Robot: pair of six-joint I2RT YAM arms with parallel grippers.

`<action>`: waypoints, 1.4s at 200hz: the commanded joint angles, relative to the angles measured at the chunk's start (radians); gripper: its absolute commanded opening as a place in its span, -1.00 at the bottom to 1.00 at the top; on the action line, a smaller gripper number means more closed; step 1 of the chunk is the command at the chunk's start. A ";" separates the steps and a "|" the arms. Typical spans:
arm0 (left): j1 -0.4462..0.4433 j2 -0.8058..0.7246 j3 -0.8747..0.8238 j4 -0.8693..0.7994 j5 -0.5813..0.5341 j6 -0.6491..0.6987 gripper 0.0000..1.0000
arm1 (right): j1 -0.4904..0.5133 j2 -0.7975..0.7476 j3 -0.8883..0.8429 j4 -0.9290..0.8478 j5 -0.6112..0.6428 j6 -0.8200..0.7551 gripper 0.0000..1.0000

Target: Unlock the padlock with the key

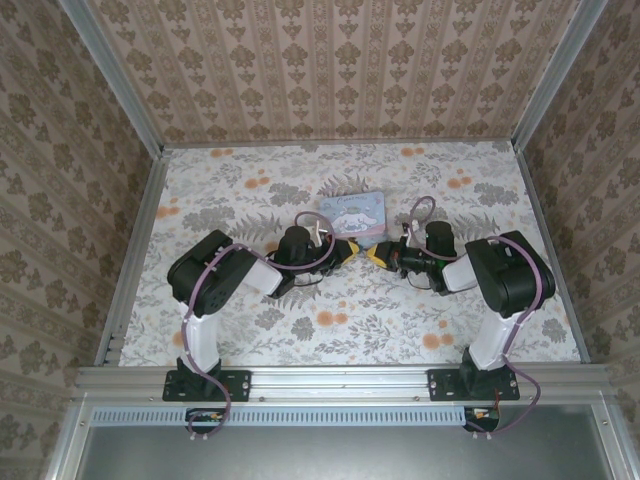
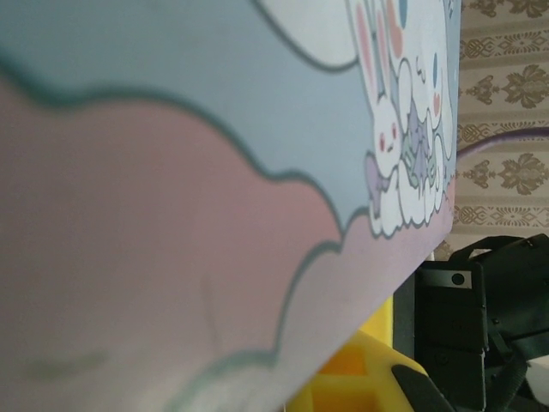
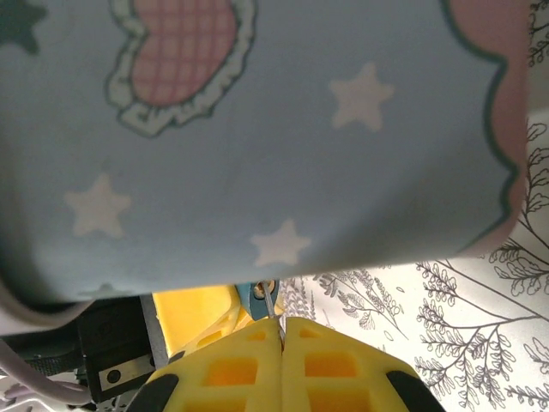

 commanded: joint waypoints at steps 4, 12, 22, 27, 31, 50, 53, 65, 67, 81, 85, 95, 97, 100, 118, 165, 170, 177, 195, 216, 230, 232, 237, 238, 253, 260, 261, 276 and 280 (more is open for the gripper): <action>-0.042 -0.035 -0.014 0.030 0.182 0.012 -1.00 | -0.006 0.028 0.070 0.123 0.001 0.048 -1.00; -0.042 -0.032 -0.011 0.038 0.186 0.008 -1.00 | -0.006 0.035 0.071 0.134 -0.004 0.052 -1.00; -0.044 -0.028 -0.007 0.049 0.193 0.002 -1.00 | -0.006 0.044 0.074 0.153 -0.018 0.057 -1.00; -0.044 -0.024 -0.006 0.057 0.194 -0.004 -1.00 | -0.006 0.049 0.076 0.157 -0.028 0.057 -1.00; -0.044 -0.022 -0.006 0.063 0.196 -0.008 -1.00 | -0.007 0.050 0.078 0.155 -0.035 0.050 -1.00; -0.044 -0.007 -0.009 0.114 0.199 -0.042 -1.00 | -0.018 0.027 0.067 0.093 -0.026 -0.023 -1.00; -0.044 -0.005 -0.010 0.125 0.198 -0.048 -1.00 | -0.018 0.021 0.065 0.080 -0.025 -0.035 -1.00; -0.046 0.003 -0.014 0.159 0.193 -0.074 -1.00 | -0.016 0.009 0.059 0.074 -0.029 -0.051 -1.00; -0.046 0.004 -0.015 0.163 0.192 -0.078 -1.00 | -0.016 0.008 0.057 0.078 -0.031 -0.050 -1.00; -0.047 0.011 -0.021 0.208 0.181 -0.112 -1.00 | -0.017 0.002 0.043 0.098 -0.031 -0.044 -1.00; -0.047 0.013 -0.021 0.221 0.179 -0.123 -1.00 | -0.017 0.003 0.041 0.101 -0.030 -0.047 -1.00; -0.047 0.016 -0.025 0.245 0.179 -0.144 -1.00 | -0.018 0.007 0.032 0.111 -0.027 -0.045 -1.00; -0.047 0.015 -0.025 0.246 0.177 -0.147 -1.00 | -0.018 0.007 0.031 0.115 -0.025 -0.044 -1.00; -0.047 0.015 -0.025 0.247 0.175 -0.152 -1.00 | -0.017 0.011 0.028 0.122 -0.024 -0.042 -1.00; -0.047 0.014 -0.026 0.250 0.172 -0.165 -1.00 | -0.017 0.038 0.014 0.184 -0.016 -0.009 -1.00; -0.048 0.000 -0.020 0.263 0.177 -0.196 -1.00 | -0.015 0.164 0.020 0.394 -0.027 0.137 -1.00; -0.049 -0.004 -0.023 0.262 0.178 -0.194 -1.00 | -0.017 0.162 0.022 0.390 -0.030 0.132 -1.00; -0.048 -0.007 -0.027 0.262 0.176 -0.194 -1.00 | -0.016 0.160 0.026 0.387 -0.034 0.130 -1.00; -0.049 -0.005 -0.031 0.257 0.173 -0.184 -1.00 | -0.015 0.150 0.029 0.386 -0.028 0.134 -1.00; -0.048 0.021 -0.037 0.258 0.163 -0.178 -1.00 | -0.013 0.138 0.029 0.382 -0.025 0.140 -1.00; -0.049 0.039 -0.041 0.256 0.151 -0.164 -1.00 | -0.004 0.128 0.024 0.378 -0.020 0.145 -1.00; -0.049 0.042 -0.042 0.257 0.149 -0.164 -1.00 | -0.004 0.128 0.024 0.378 -0.018 0.146 -1.00; -0.048 0.047 -0.043 0.253 0.144 -0.158 -1.00 | 0.000 0.126 0.022 0.375 -0.012 0.147 -1.00; -0.048 0.048 -0.044 0.253 0.143 -0.156 -1.00 | 0.000 0.125 0.021 0.374 -0.011 0.147 -1.00; -0.049 0.058 -0.045 0.220 0.134 -0.125 -1.00 | 0.015 0.128 0.017 0.368 0.010 0.155 -1.00; -0.050 0.060 -0.047 0.197 0.135 -0.105 -1.00 | 0.020 0.131 0.014 0.373 0.024 0.163 -1.00; -0.050 0.060 -0.047 0.192 0.135 -0.103 -1.00 | 0.021 0.131 0.013 0.374 0.026 0.165 -1.00; -0.050 0.066 -0.048 0.163 0.087 -0.073 -1.00 | 0.033 0.131 0.013 0.374 0.051 0.169 -1.00; -0.049 0.067 -0.048 0.159 0.085 -0.068 -1.00 | 0.036 0.132 0.012 0.372 0.056 0.171 -1.00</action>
